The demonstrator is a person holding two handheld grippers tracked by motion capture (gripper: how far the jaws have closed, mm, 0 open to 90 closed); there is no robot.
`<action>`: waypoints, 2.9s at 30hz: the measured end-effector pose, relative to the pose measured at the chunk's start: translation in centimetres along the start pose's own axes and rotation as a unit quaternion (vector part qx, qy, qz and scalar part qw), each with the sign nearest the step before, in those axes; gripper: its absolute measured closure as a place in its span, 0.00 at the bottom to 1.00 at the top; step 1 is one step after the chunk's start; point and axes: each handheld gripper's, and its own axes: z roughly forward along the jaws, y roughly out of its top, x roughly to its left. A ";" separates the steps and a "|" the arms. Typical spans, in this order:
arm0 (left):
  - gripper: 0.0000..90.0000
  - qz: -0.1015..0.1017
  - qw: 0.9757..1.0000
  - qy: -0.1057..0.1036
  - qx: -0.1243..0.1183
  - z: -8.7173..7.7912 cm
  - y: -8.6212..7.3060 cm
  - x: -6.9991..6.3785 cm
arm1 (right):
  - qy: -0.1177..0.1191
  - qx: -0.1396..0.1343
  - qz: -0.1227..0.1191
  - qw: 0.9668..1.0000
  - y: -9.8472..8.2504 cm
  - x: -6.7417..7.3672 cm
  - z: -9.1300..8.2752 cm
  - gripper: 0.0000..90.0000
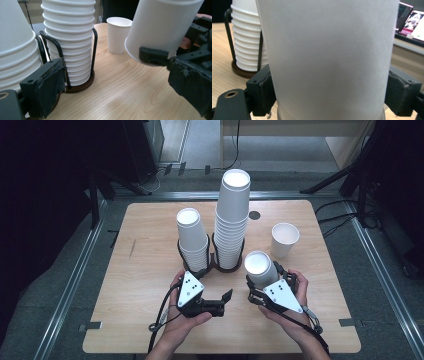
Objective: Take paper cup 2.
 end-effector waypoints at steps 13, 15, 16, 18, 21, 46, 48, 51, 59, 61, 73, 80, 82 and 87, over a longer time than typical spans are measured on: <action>0.02 -0.020 0.999 -0.039 0.017 0.2 0.2 -0.2 | 0.004 -0.011 -0.099 0.995 -0.6 1.5 0.0 0.14; 0.02 -0.017 0.999 -0.044 0.017 0.1 0.3 -0.3 | 0.006 -0.015 -0.111 0.994 -0.6 1.7 0.0 0.14; 0.02 -0.017 0.999 -0.048 0.018 0.1 0.4 -0.4 | 0.006 -0.017 -0.118 0.993 -0.6 1.8 0.0 0.14; 0.02 -0.018 0.998 -0.058 0.020 0.1 0.4 -0.6 | 0.006 -0.018 -0.133 0.991 -0.7 2.0 0.0 0.14; 0.02 -0.017 0.997 -0.067 0.023 0.3 0.4 -0.7 | 0.012 -0.017 -0.140 0.990 -0.7 2.3 0.0 0.14; 0.04 -0.030 0.994 -0.095 0.040 0.9 0.3 -0.9 | 0.038 -0.037 -0.238 0.970 -1.6 3.7 -0.1 0.14; 0.04 -0.033 0.994 -0.096 0.041 0.8 0.3 -0.9 | 0.040 -0.041 -0.244 0.968 -1.6 3.7 -0.2 0.14; 0.05 -0.038 0.994 -0.093 0.047 0.9 0.3 -0.9 | 0.045 -0.045 -0.250 0.966 -1.6 3.8 -0.3 0.14; 0.06 -0.045 0.992 -0.096 0.063 1.1 0.5 -1.1 | 0.052 -0.052 -0.278 0.958 -1.7 4.2 -0.3 0.14; 0.06 -0.050 0.992 -0.098 0.067 1.2 0.4 -1.0 | 0.054 -0.050 -0.283 0.956 -1.8 4.3 -0.4 0.14; 0.10 -0.058 0.991 -0.100 0.074 1.4 0.3 -1.2 | 0.050 -0.053 -0.316 0.946 -1.9 4.8 -0.4 0.14; 0.15 -0.058 0.991 -0.101 0.073 1.3 0.3 -1.4 | 0.049 -0.055 -0.330 0.941 -2.0 5.1 -0.5 0.14; 0.16 -0.059 0.990 -0.101 0.076 1.4 0.3 -1.4 | 0.047 -0.055 -0.335 0.939 -2.0 5.1 -0.5 0.14; 0.20 -0.064 0.990 -0.091 0.090 1.6 0.2 -1.3 | 0.045 -0.051 -0.346 0.936 -2.2 5.2 -0.5 0.13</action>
